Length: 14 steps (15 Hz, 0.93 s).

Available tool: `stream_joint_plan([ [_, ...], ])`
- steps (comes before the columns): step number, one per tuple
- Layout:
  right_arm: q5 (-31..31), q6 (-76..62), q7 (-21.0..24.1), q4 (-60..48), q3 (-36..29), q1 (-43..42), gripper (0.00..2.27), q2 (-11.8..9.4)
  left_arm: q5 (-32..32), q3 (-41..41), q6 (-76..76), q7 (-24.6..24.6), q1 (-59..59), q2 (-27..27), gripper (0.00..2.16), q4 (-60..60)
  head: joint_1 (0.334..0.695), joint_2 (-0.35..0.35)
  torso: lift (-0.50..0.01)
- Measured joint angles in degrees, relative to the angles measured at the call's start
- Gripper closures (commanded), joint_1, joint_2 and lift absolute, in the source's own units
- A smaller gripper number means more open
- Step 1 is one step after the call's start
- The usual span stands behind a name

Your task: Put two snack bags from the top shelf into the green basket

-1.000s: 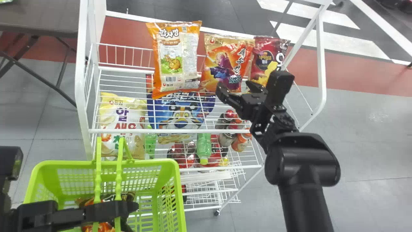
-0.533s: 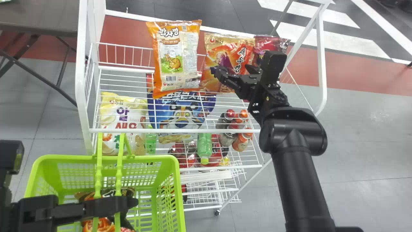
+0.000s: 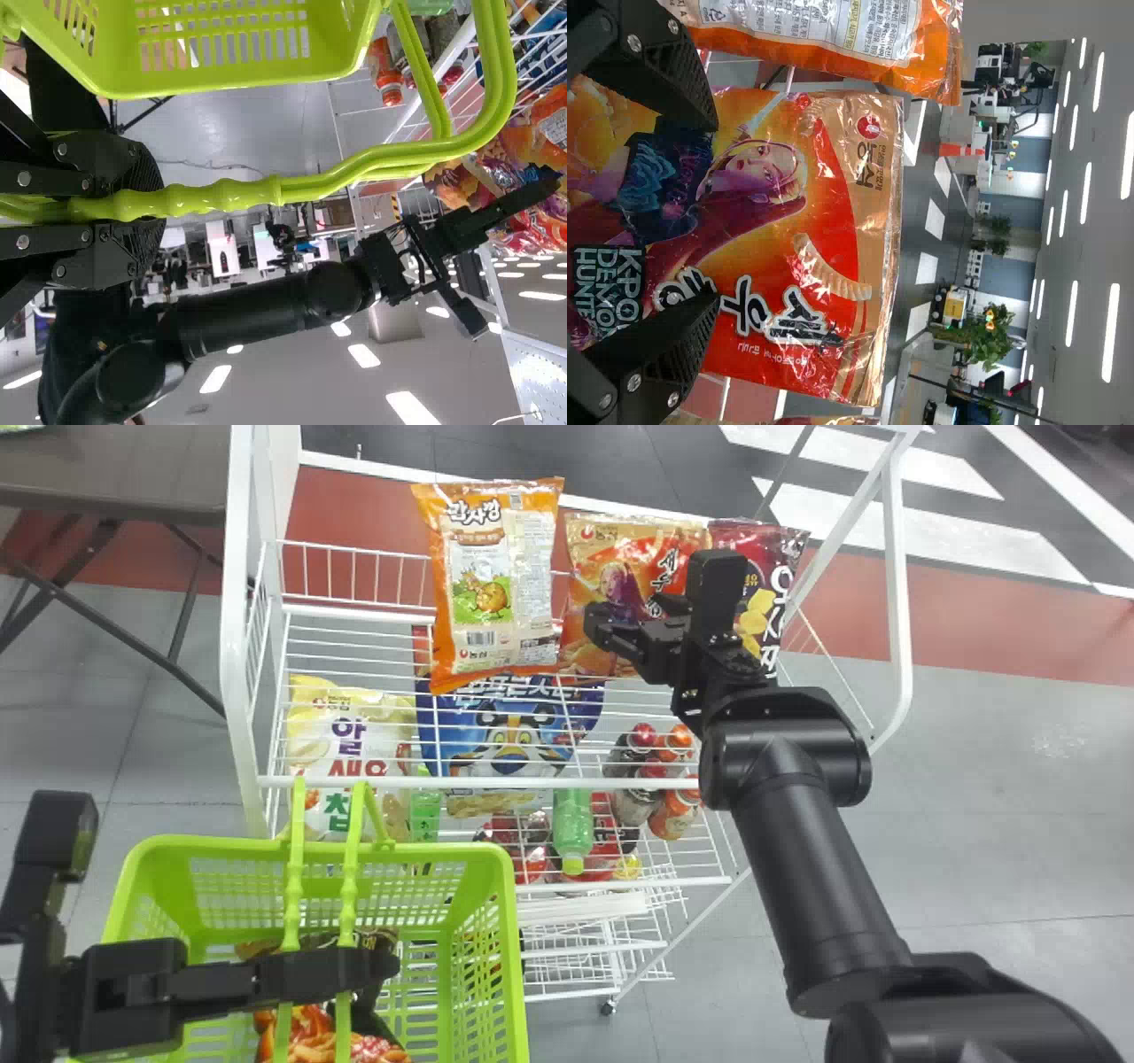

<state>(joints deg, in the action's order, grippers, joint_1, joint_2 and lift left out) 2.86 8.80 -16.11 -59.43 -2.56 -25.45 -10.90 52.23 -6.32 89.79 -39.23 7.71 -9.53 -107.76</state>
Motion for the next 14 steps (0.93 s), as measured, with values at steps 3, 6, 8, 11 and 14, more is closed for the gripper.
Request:
stream_joint_plan([
  [3,1.0,-1.2,-0.8,2.5,1.2,-1.7,1.6,0.0,0.1,-0.1,0.0,-0.1,0.0,0.0,2.15,0.0,0.695,-0.295,-0.001],
  [6,1.4,-0.9,-0.1,3.6,1.3,-2.1,2.24,0.1,0.1,-0.2,0.0,-0.2,0.1,-0.1,2.15,0.1,0.695,-0.295,-0.001],
  [8,1.3,-1.0,0.5,2.8,1.0,-1.2,2.24,0.1,0.1,-0.2,0.0,-0.2,0.1,-0.1,2.15,0.2,0.695,-0.298,-0.001],
  [11,1.2,-0.3,1.3,-1.4,0.3,1.5,2.24,0.1,0.1,-0.4,0.0,-0.2,0.1,-0.2,2.15,0.2,0.695,-0.305,-0.001],
  [14,0.7,4.4,3.4,-12.0,-0.3,7.0,2.24,0.2,0.1,-0.6,0.0,-0.2,0.3,-0.2,2.15,0.2,0.695,-0.313,-0.001],
])
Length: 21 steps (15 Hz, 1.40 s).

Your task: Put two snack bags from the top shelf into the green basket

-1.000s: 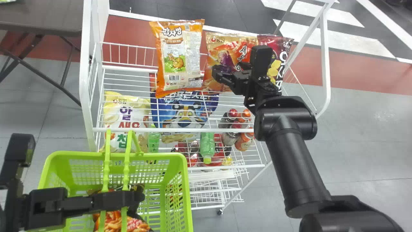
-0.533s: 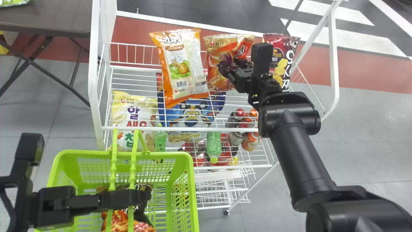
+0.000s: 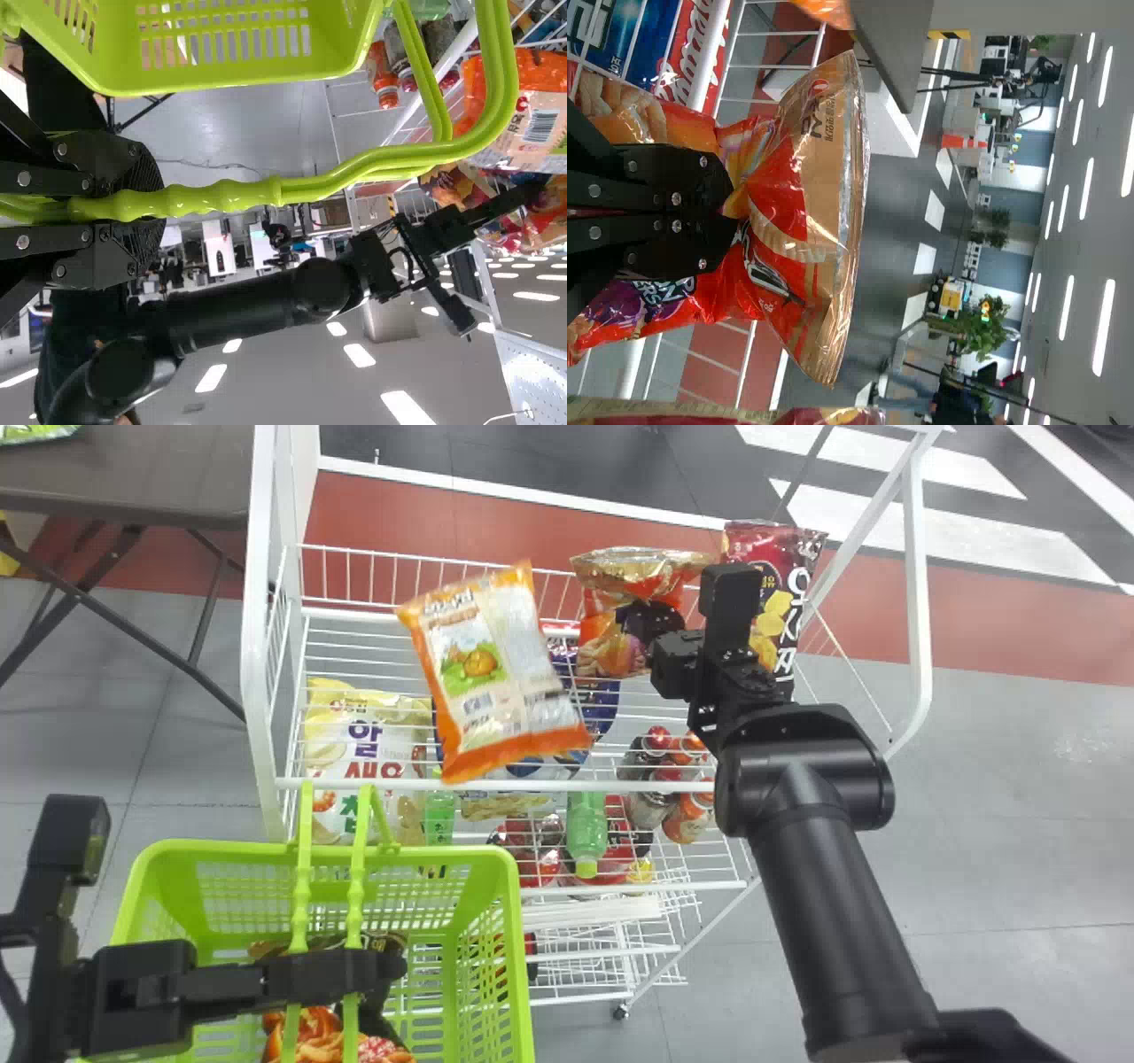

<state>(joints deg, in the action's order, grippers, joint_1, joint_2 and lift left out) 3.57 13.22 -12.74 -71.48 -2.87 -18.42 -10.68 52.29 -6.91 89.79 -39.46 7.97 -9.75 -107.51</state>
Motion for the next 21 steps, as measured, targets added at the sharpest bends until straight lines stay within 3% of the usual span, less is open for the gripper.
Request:
stream_joint_plan([
  [5,-1.1,10.5,0.2,-21.6,-1.8,10.0,2.24,0.4,0.0,0.0,0.0,0.0,0.2,0.0,2.15,-0.1,0.695,-0.319,-0.001],
  [9,-1.9,27.5,1.4,-39.8,-2.9,17.4,2.24,0.5,0.0,0.0,0.0,0.0,0.3,0.0,2.15,-0.1,0.695,-0.338,-0.001],
  [13,-5.5,48.6,-0.3,-54.9,-4.8,22.8,2.24,0.0,0.0,0.0,0.0,0.0,0.3,0.0,2.15,-0.1,0.695,-0.35,-0.001],
  [17,-10.3,62.9,-1.8,-65.0,-3.6,27.8,2.24,-0.4,0.2,0.0,0.0,0.0,0.3,0.0,2.15,-0.1,0.695,-0.334,-0.001],
  [21,-10.4,68.6,-1.7,-68.5,3.5,31.2,2.24,-0.4,0.2,-0.1,0.0,0.1,0.4,0.0,2.15,-0.1,0.695,-0.268,-0.001],
])
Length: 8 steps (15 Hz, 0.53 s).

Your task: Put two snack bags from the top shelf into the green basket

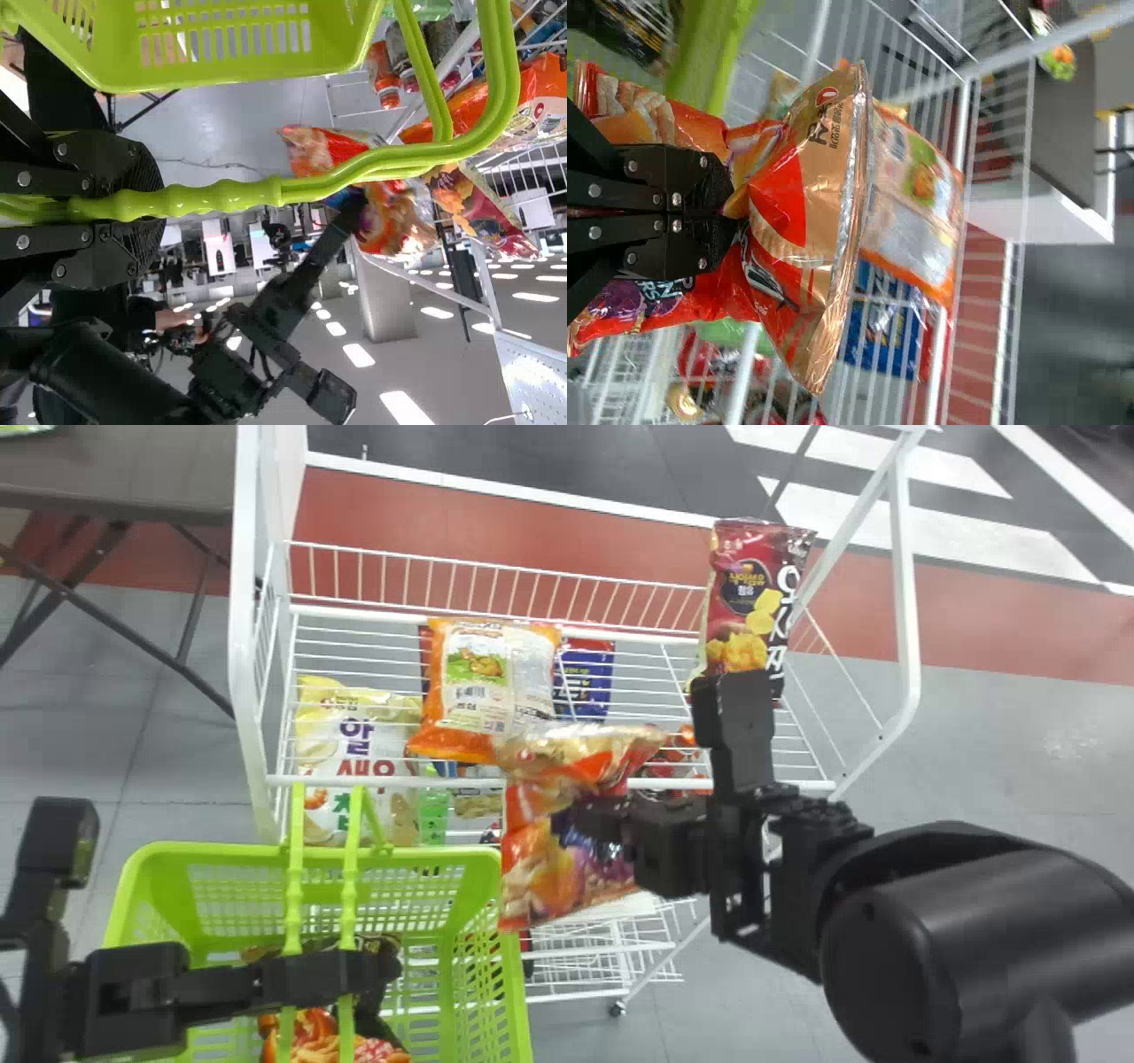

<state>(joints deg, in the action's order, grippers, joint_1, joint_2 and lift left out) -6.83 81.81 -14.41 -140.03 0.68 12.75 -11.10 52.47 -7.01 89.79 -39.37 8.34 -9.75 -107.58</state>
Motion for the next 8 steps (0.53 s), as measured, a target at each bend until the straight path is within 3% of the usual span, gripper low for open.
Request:
stream_joint_plan([
  [8,-0.1,-1.1,1.8,5.3,16.9,1.2,2.15,0.4,0.2,0.0,0.0,-0.1,0.1,0.2,2.15,0.0,0.695,-0.059,-0.001],
])
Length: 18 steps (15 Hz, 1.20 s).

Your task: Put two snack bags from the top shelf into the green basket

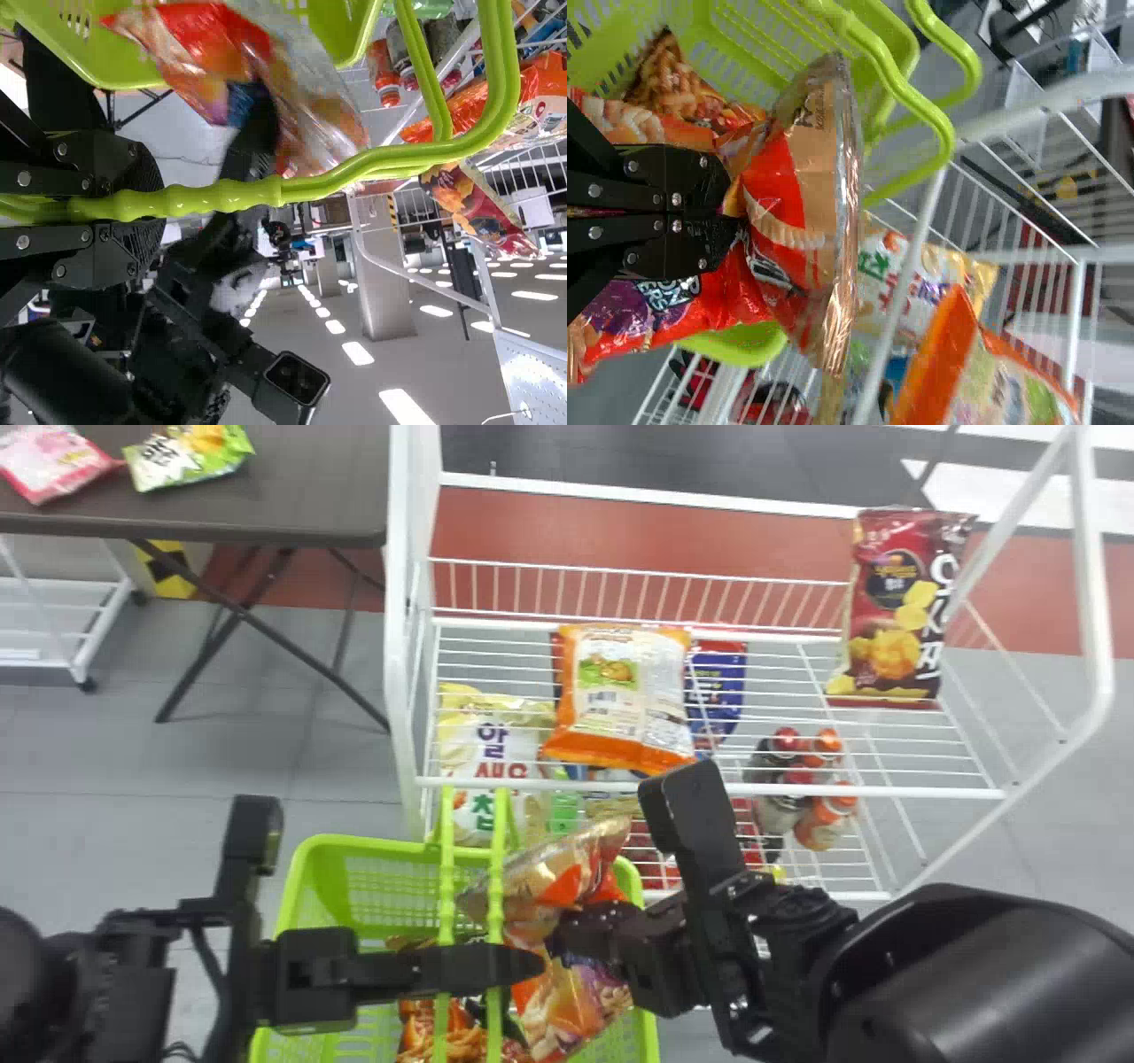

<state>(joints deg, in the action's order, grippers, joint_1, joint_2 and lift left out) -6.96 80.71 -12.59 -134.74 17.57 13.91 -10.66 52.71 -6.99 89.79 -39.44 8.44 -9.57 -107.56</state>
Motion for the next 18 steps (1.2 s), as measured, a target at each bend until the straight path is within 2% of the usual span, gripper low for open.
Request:
stream_joint_plan([
  [1,-0.3,-2.1,-0.2,2.1,1.2,0.0,1.9,0.1,0.0,0.0,0.0,0.0,0.0,0.0,2.15,0.0,0.695,-0.04,-0.001],
  [2,-0.6,-4.0,-0.9,4.2,2.1,0.1,1.21,0.1,0.0,0.0,0.0,0.0,0.0,0.0,2.15,0.1,0.695,-0.024,-0.001],
  [3,-0.7,-5.8,-2.5,6.1,2.6,0.0,0.28,0.1,0.0,0.0,0.0,0.0,0.0,0.1,2.15,0.1,0.695,-0.008,-0.001],
  [4,-0.7,-7.9,-5.1,8.4,2.9,-0.1,0.0,0.1,0.1,0.1,0.0,0.0,0.1,0.1,2.15,0.1,0.695,0.005,-0.001],
  [6,-0.3,-13.6,-7.9,11.6,2.9,0.1,0.04,-0.1,0.2,0.1,0.0,0.0,0.2,0.1,2.15,0.1,0.695,0.033,-0.001],
  [9,1.1,-20.4,-8.5,11.1,0.6,2.3,0.06,-0.4,0.2,0.1,0.0,0.0,0.5,0.1,2.15,-0.1,0.695,0.02,-0.001],
  [11,2.2,-24.8,-8.8,10.2,-2.6,4.0,0.08,-0.4,0.4,0.0,0.0,0.0,0.7,0.1,2.15,-0.1,0.695,-0.026,-0.001],
  [14,2.4,-42.6,-8.8,11.7,-9.0,7.7,0.08,-0.1,0.5,-0.1,0.0,0.0,0.8,0.1,2.15,-0.1,0.695,-0.086,-0.001],
  [16,1.8,-52.1,-8.7,14.7,-13.9,9.4,0.08,1.2,0.5,-0.1,0.0,0.0,0.8,0.2,2.15,0.0,0.695,-0.159,-0.001],
  [18,0.7,-61.7,-8.7,17.9,-17.8,11.0,0.08,2.5,0.5,-0.1,0.0,0.0,0.9,0.2,2.15,0.1,0.695,-0.201,-0.001],
])
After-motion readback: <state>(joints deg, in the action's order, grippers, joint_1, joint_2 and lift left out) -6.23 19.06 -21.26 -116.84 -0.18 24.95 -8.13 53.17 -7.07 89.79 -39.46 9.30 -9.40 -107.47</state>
